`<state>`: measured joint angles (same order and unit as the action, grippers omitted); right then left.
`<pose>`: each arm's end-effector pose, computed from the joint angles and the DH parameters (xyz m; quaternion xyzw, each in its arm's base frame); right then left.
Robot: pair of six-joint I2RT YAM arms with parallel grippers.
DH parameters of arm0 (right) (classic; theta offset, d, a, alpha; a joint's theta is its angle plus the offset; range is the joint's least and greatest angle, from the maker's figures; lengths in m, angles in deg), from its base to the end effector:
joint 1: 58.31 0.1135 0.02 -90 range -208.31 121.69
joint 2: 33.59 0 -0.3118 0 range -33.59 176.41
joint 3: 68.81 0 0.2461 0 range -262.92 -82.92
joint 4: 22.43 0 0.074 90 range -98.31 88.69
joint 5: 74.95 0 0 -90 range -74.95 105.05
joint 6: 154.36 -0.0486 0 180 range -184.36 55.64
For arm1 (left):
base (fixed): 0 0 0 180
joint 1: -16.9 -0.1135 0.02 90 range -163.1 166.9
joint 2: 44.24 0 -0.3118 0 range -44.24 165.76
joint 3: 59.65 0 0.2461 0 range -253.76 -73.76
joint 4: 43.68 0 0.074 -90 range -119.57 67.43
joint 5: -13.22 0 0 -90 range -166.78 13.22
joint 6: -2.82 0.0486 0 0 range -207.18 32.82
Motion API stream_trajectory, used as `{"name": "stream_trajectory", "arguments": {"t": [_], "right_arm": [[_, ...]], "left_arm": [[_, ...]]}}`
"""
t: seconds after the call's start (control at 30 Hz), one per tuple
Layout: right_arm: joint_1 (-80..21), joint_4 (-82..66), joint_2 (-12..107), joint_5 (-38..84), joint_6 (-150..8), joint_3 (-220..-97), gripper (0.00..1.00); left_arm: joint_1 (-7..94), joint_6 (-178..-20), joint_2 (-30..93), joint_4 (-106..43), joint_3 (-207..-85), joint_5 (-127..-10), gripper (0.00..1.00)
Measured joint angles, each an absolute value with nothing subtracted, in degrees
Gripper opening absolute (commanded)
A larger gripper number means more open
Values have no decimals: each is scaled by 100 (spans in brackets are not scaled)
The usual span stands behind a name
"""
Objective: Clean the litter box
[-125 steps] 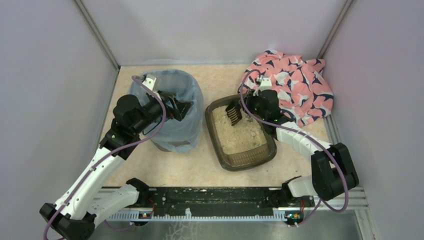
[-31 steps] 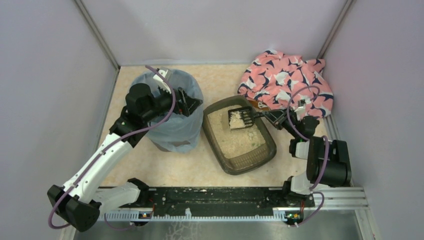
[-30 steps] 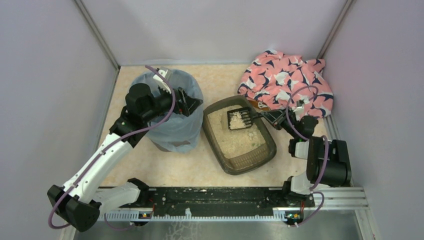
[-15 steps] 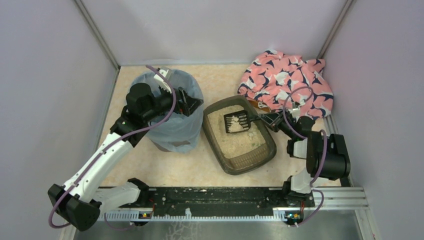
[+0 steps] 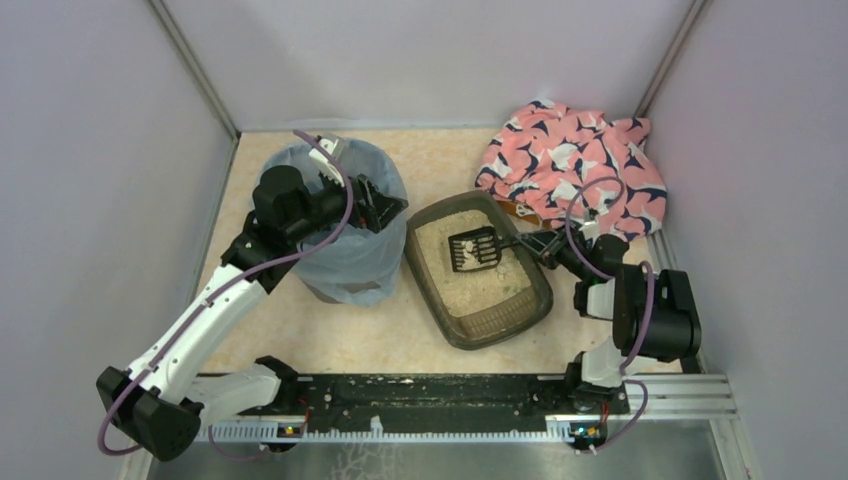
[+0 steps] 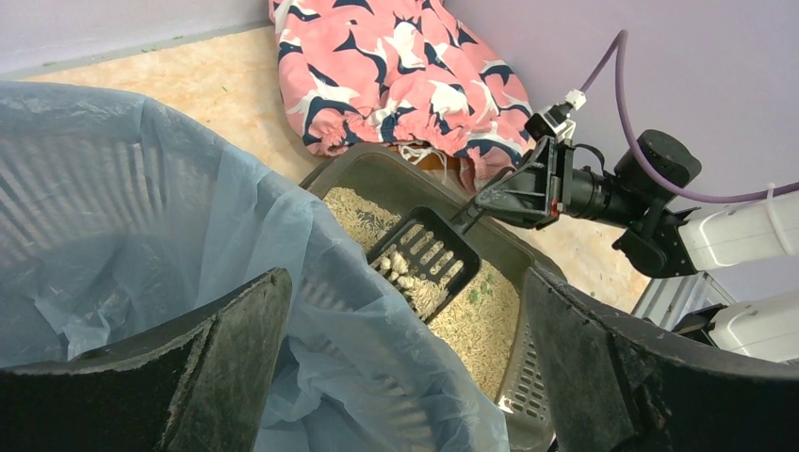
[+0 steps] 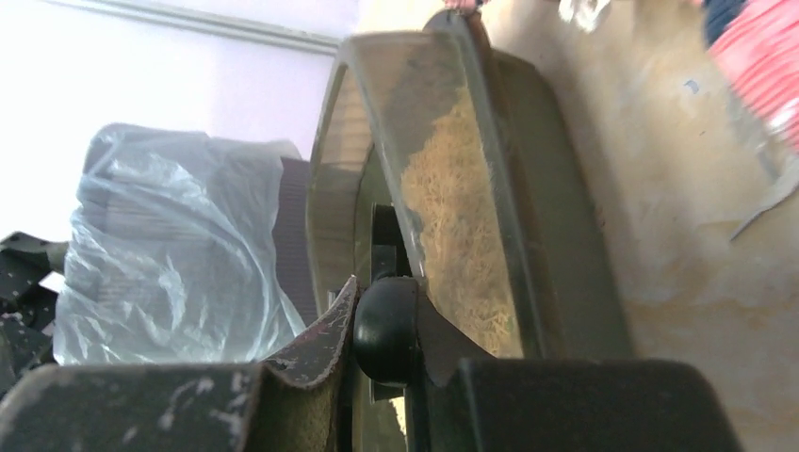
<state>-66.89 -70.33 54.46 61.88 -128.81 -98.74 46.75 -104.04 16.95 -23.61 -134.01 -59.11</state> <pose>0.2475 -0.0015 0.1971 0.2141 0.7175 0.5451 0.3771 0.1911 -0.1267 0.4283 0.1849 0.7232 -0.3653 0.5561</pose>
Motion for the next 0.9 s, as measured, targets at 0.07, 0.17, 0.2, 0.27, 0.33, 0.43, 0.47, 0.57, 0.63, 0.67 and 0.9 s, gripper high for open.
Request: {"name": "stream_trajectory", "arguments": {"t": [0.07,0.17,0.2,0.27,0.33,0.43,0.47,0.57,0.63,0.67,0.9], "right_arm": [[-6774,-7040,5428,6190,-12896,-9871,0],[-6706,-7134,5446,6153,-12935,-9876,0],[-6717,-7134,5446,6162,-12935,-9871,0],[-6798,-7217,5474,6193,-12953,-9863,0],[-6824,-7403,5585,6175,-13043,-9867,0],[-6923,-7512,5690,6295,-13104,-9854,0],[-7014,-7545,5695,6280,-13108,-9830,0],[-6945,-7722,5769,6276,-13185,-9834,0],[-6868,-7752,5800,6315,-13202,-9819,0],[-6888,-7789,5800,6304,-13200,-9786,0],[-6890,-7927,5690,6291,-13377,-9677,0]], "left_arm": [[4675,-10406,1695,-2357,-13401,-5911,99],[4675,-10406,1671,-2407,-13355,-5911,99],[4675,-10404,1662,-2407,-13344,-5913,99],[4675,-10400,1660,-2394,-13344,-5918,99],[4675,-10398,1651,-2407,-13331,-5918,99],[4675,-10382,1621,-2398,-13305,-5922,99],[4675,-10380,1616,-2394,-13305,-5922,99],[4675,-10360,1597,-2398,-13305,-5922,99],[4675,-10325,1595,-2394,-13305,-5922,99],[4675,-10306,1599,-2372,-13307,-5920,99],[4675,-10308,1610,-2339,-13307,-5872,99]]}}
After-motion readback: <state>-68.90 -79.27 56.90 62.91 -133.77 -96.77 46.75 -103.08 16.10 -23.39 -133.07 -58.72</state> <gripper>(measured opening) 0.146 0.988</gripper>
